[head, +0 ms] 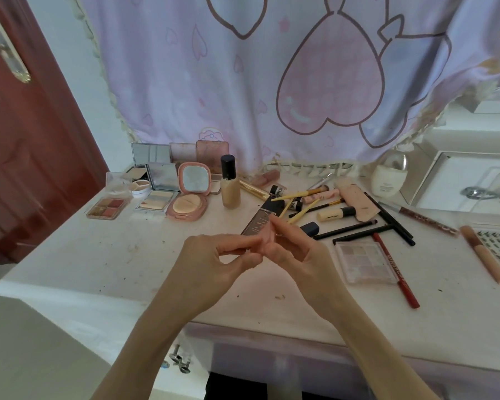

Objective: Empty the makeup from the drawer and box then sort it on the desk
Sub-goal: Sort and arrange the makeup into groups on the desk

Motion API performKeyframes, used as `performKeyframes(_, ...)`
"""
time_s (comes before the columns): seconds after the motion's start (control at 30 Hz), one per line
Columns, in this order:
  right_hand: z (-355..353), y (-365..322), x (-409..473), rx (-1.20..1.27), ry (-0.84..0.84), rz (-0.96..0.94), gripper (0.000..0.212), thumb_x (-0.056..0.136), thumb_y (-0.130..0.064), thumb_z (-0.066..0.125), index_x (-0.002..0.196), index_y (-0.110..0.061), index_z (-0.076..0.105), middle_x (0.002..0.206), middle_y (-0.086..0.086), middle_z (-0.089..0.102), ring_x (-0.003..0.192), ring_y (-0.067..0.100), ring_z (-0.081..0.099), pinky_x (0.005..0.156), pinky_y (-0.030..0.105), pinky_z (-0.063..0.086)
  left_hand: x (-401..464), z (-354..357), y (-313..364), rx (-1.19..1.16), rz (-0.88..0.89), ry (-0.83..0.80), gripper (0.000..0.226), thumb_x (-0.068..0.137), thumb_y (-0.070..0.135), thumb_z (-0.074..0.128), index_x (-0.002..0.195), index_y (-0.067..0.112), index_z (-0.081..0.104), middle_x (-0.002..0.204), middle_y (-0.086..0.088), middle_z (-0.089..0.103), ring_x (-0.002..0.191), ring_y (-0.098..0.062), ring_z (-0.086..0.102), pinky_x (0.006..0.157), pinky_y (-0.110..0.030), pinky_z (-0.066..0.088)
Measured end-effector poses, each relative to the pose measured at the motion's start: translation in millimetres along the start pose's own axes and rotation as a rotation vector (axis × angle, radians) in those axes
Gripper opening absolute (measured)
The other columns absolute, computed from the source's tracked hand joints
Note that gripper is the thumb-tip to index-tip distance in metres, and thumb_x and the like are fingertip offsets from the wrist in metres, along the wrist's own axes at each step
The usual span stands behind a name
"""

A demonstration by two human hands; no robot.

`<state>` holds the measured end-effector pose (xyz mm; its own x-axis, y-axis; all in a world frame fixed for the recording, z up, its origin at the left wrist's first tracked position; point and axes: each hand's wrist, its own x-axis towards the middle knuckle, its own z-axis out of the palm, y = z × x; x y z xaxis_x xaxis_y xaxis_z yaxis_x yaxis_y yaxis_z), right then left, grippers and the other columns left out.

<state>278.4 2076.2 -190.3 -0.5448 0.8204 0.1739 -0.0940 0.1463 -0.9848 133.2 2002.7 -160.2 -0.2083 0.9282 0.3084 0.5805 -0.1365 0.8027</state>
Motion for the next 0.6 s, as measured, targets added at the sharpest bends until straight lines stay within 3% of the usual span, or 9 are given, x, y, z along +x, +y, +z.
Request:
performKeyframes(0.1,1.0,5.9,-1.3,0.033,-0.016,0.017,0.065,0.069,-0.041,0.075,0.127,-0.024,0.049,0.116,0.0,0.064,0.106,0.006,0.061,0.093,0.026,0.049,-2.0,1.5,-1.2,0.083,0.067,-0.018,0.027,0.078,0.025,0.071,0.098,0.042,0.065,0.088,0.027,0.066,0.086,0.007,0.061,0.079,-0.006,0.045)
performKeyframes(0.2,3.5,12.3,-2.2,0.263,-0.012,0.066,0.077,0.055,-0.051,0.083,0.122,-0.025,0.053,0.111,0.0,0.068,0.11,0.017,0.061,0.093,0.034,0.05,-3.2,4.8,-5.1,0.284,0.238,-0.004,0.033,0.08,0.043,0.06,0.111,0.03,0.065,0.096,0.018,0.062,0.088,0.004,0.056,0.078,-0.005,0.042)
performKeyframes(0.27,2.3,9.5,-2.9,0.482,-0.032,0.094,0.071,0.057,-0.043,0.084,0.117,-0.013,0.06,0.107,0.006,0.068,0.107,0.023,0.062,0.092,0.037,0.051,-3.2,5.3,-7.9,0.361,0.318,0.049,0.034,0.081,0.039,0.054,0.11,0.025,0.066,0.092,0.012,0.061,0.082,0.002,0.054,0.074,-0.006,0.043)
performKeyframes(0.37,1.7,-1.2,-2.1,0.69,0.041,0.188,0.053,0.071,-0.031,0.071,0.109,0.005,0.062,0.104,0.02,0.066,0.098,0.029,0.066,0.085,0.034,0.054,-2.6,3.5,-10.0,0.259,0.346,0.236,0.024,0.083,0.026,0.056,0.104,0.024,0.067,0.089,0.015,0.061,0.08,0.007,0.056,0.074,-0.005,0.043)
performKeyframes(0.47,1.3,-4.7,-1.4,0.641,0.078,0.36,0.045,0.071,-0.035,0.062,0.099,0.001,0.067,0.095,0.015,0.071,0.084,0.024,0.069,0.073,0.031,0.057,-1.7,5.5,-11.5,0.151,0.339,0.327,0.021,0.084,0.025,0.056,0.104,0.026,0.063,0.096,0.018,0.061,0.088,0.01,0.056,0.076,-0.004,0.042)
performKeyframes(0.6,0.4,-9.9,-0.4,0.657,-0.051,0.289,0.036,0.066,-0.038,0.069,0.089,-0.01,0.075,0.096,0.009,0.071,0.086,0.017,0.067,0.069,0.025,0.054,-1.5,11.7,-15.5,0.144,0.39,0.294,0.023,0.085,0.024,0.056,0.107,0.024,0.062,0.106,0.018,0.06,0.102,0.004,0.052,0.089,-0.009,0.038)
